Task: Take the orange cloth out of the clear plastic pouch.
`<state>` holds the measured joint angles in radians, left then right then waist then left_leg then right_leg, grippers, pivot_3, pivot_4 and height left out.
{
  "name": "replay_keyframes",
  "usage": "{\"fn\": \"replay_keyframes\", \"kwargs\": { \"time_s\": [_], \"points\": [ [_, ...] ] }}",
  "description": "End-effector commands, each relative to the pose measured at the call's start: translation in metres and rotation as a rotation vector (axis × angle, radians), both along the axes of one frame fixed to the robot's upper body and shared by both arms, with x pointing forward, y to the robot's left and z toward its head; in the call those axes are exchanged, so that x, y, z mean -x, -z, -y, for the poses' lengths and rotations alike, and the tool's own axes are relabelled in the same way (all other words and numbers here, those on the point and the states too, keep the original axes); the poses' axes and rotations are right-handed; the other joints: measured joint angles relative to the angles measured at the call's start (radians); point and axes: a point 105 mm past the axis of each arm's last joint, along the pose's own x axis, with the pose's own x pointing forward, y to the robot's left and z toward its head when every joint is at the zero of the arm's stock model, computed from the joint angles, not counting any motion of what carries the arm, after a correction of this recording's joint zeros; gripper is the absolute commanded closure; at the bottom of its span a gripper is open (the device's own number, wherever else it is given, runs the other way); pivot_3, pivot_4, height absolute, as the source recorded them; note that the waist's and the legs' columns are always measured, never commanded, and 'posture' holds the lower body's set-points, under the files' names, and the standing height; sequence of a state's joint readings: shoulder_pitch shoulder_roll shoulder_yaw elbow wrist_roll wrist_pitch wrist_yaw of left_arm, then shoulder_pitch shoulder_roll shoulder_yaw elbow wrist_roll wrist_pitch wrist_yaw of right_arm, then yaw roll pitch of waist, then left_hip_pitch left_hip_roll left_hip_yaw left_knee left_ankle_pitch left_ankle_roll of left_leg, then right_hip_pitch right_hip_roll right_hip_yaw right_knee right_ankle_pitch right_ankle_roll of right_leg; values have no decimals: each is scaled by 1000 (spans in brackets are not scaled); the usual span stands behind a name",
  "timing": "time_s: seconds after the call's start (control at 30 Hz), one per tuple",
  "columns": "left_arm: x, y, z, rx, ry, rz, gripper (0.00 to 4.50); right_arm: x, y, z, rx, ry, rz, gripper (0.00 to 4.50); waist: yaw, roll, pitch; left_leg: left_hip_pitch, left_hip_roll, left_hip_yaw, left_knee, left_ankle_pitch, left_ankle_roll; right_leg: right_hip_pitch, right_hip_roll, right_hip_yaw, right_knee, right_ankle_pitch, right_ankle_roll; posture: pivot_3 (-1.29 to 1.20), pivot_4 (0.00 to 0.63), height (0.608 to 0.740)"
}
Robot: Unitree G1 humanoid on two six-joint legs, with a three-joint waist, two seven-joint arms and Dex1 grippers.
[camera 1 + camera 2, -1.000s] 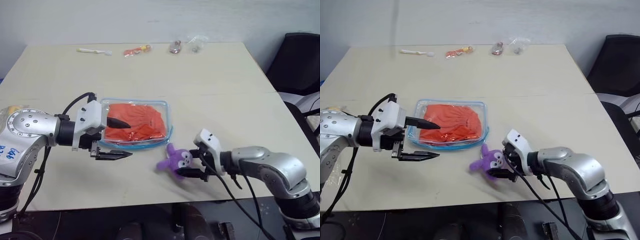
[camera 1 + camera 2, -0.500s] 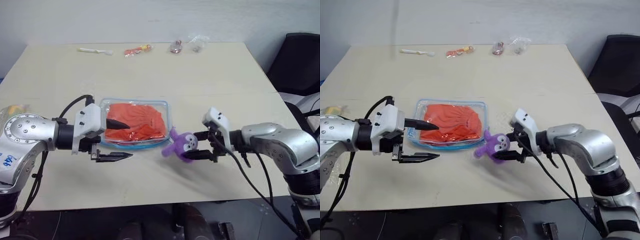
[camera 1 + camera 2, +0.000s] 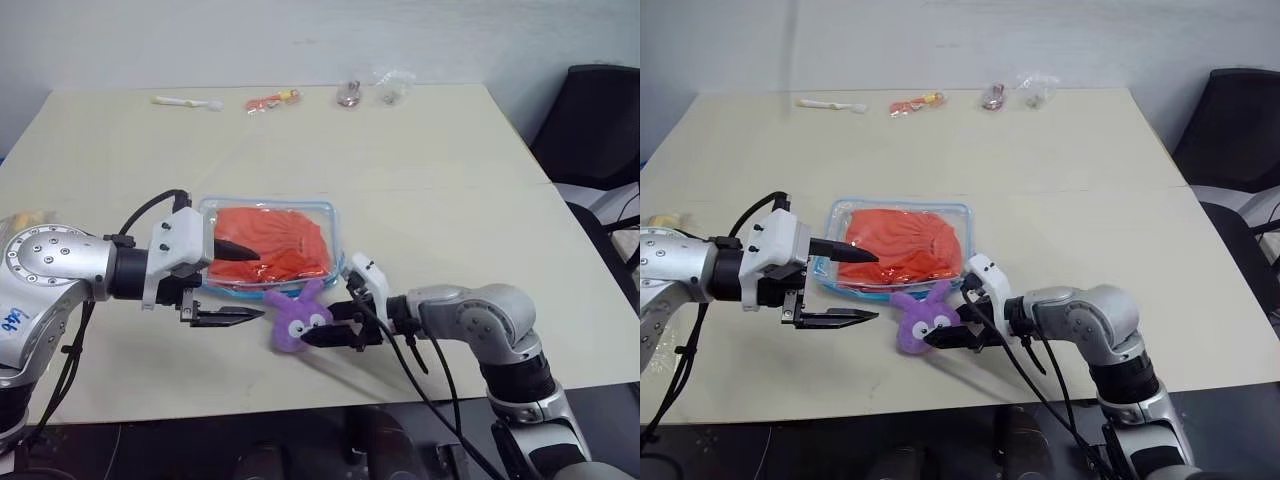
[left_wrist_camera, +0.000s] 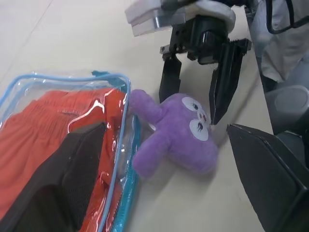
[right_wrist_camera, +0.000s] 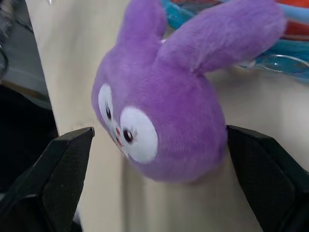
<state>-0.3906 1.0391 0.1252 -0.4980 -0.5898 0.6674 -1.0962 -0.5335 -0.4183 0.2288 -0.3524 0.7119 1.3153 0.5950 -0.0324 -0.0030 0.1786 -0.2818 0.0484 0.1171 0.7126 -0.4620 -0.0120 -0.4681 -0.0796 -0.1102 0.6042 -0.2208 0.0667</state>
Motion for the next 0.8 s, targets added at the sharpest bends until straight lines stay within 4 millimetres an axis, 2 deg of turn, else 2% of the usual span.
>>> {"fn": "replay_keyframes", "kwargs": {
  "time_s": [0.03,0.2,0.27,0.37,0.43,0.53,0.67,0.73,0.8],
  "points": [
    [2,0,3,-4,27,4,253,-3,-17,24,41,18,108,19,4,0,0,0,0,0,0,0,0,0,0,0,0,0,0,0,150,740],
    [2,7,7,-2,41,3,253,-2,-48,42,56,-24,201,19,2,1,0,-1,0,-1,0,0,0,0,0,0,-1,0,0,0,150,740],
    [3,8,11,6,51,2,253,-7,-67,44,60,-58,336,19,1,1,0,-1,0,0,0,0,0,0,0,0,-1,0,0,0,150,740],
    [6,13,16,11,70,-12,253,-21,-85,41,108,-137,661,19,2,1,0,-1,0,0,0,0,0,-1,0,0,-1,0,0,0,150,740],
    [9,17,18,8,80,-23,253,-29,-83,37,145,-214,805,19,2,1,0,0,0,0,-1,0,0,0,0,0,-1,0,0,0,150,740],
    [9,19,21,18,74,-31,253,-40,-75,24,117,-297,933,19,0,0,0,0,0,1,-1,0,0,0,0,1,-2,0,0,0,150,740],
    [9,16,20,28,57,-30,253,-49,-55,15,154,-405,1045,941,-2,1,1,0,0,0,0,0,0,0,0,0,-1,0,0,0,150,740],
    [11,15,18,26,46,-31,253,-56,-49,14,171,-412,1086,1648,-2,1,1,0,0,0,1,0,0,0,0,0,-1,0,0,0,150,740],
    [12,15,16,24,36,-31,253,-63,-49,13,167,-393,1116,1648,-2,1,1,0,0,-1,2,0,0,0,0,0,-1,0,0,0,150,740]
  ]
}}
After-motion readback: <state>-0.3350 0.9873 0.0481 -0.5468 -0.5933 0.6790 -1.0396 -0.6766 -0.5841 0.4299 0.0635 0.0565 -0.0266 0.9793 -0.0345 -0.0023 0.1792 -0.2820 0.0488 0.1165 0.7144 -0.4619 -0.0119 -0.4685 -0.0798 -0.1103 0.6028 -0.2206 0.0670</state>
